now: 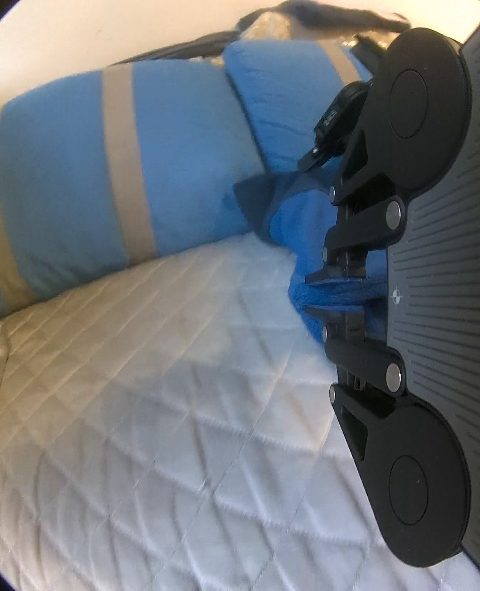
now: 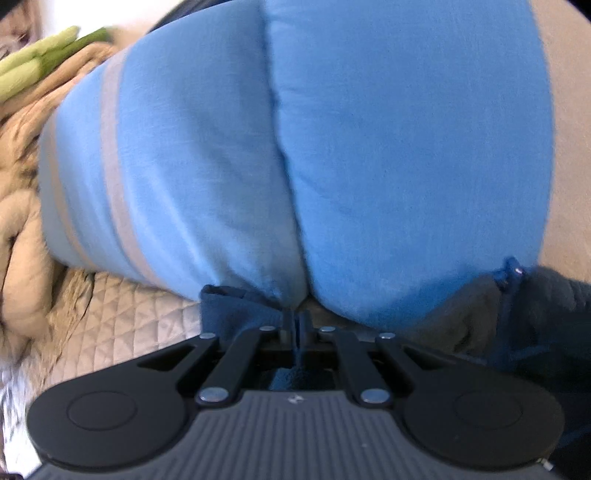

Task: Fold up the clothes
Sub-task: 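Hold the jacket with both grippers and push it toward the pillows, then open both grippers and release the jacket fabric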

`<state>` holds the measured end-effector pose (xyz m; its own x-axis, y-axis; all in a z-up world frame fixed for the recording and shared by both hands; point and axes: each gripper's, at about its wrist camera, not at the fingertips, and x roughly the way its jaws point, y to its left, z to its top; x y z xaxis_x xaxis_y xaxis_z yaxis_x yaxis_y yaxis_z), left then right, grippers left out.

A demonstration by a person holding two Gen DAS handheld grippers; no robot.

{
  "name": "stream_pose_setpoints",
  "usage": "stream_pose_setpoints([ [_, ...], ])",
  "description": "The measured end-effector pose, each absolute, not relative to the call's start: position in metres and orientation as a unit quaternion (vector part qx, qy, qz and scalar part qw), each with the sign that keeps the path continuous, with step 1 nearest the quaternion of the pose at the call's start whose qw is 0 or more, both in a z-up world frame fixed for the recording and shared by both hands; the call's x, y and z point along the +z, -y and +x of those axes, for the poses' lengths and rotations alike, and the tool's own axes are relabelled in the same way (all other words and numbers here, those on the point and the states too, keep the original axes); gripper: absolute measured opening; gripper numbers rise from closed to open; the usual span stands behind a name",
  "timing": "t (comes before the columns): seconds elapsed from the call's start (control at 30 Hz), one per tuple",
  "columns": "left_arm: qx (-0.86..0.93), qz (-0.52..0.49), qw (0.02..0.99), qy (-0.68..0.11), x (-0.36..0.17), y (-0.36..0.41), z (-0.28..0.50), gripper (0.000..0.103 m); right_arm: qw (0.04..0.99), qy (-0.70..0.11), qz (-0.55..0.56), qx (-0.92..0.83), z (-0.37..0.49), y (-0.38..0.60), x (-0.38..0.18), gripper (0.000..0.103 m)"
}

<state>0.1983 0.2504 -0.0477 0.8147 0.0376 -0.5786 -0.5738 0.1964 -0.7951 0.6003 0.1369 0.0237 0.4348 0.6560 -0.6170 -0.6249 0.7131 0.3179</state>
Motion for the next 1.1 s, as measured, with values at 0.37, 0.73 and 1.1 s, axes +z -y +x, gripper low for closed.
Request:
stream_pose_setpoints([
  [0.37, 0.175, -0.627, 0.722, -0.232, -0.059, -0.254, 0.205, 0.031, 0.829, -0.373, -0.02, 0.417, 0.606, -0.174, 0.019, 0.058],
  [0.73, 0.153, -0.54, 0.765, -0.315, -0.051, -0.221, 0.227, 0.007, 0.841, -0.363, 0.07, 0.394, 0.614, -0.179, 0.013, 0.003],
  [1.1, 0.214, -0.58, 0.746, -0.249, -0.033, -0.254, 0.191, 0.034, 0.868, -0.338, 0.034, 0.362, 0.585, -0.144, 0.046, 0.054],
])
